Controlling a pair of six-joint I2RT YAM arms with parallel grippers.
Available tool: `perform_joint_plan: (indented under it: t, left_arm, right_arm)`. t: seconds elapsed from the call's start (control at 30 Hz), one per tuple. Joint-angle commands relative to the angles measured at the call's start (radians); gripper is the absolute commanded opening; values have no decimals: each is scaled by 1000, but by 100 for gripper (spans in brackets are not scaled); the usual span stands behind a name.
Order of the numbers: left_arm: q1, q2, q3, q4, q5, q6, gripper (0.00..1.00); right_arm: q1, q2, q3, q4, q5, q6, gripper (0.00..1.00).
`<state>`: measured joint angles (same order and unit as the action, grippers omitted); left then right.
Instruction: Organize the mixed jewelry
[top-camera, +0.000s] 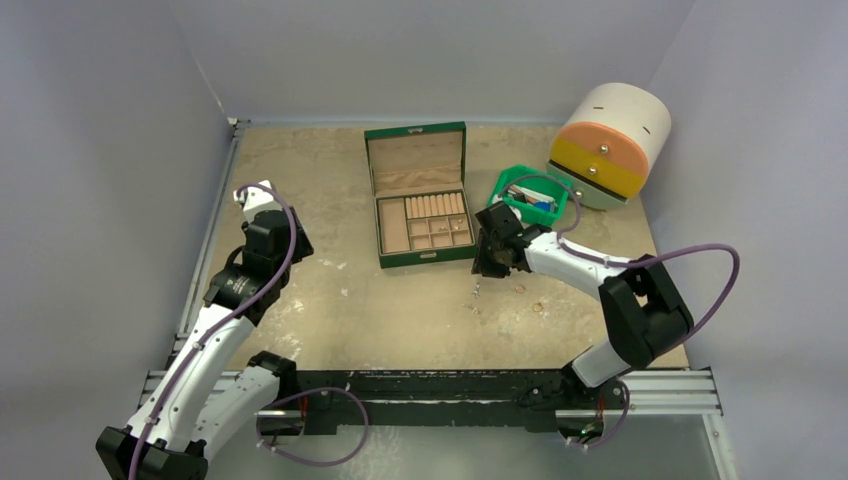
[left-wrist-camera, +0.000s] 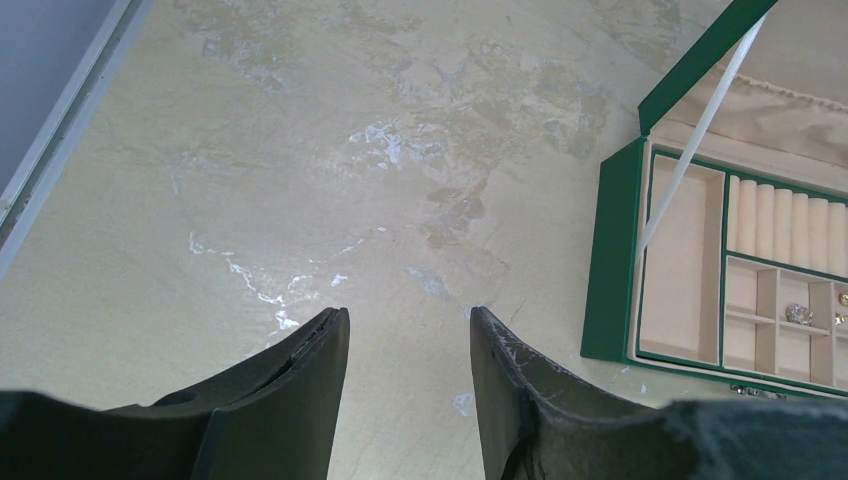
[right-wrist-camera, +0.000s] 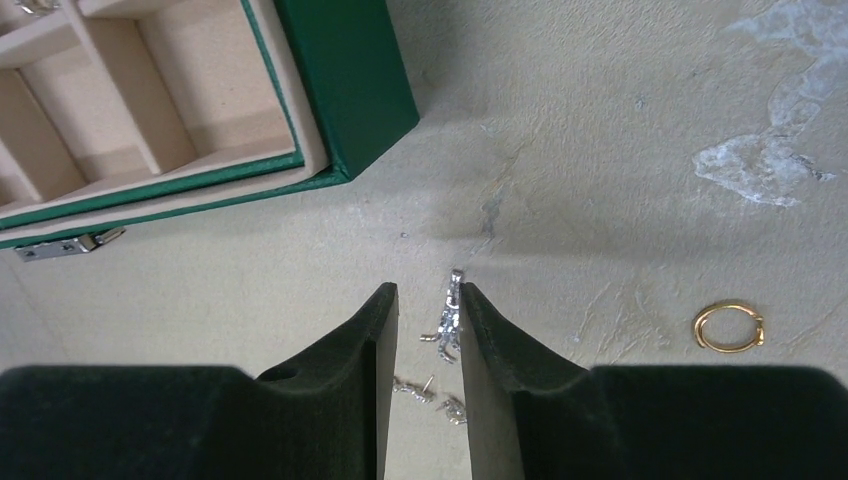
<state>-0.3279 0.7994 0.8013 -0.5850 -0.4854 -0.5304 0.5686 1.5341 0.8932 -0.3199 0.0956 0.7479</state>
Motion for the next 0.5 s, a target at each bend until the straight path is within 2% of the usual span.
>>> perform_joint_plan:
  t: [0.0,0.47]
  left_arm:
    - [-3,-2,22,36,-10,11,47]
    - [-3,3,24,37,-7,12,47]
  right_arm:
    - [4,12,9,20,37,11,32]
    - [4,50,1,16,38,6,28]
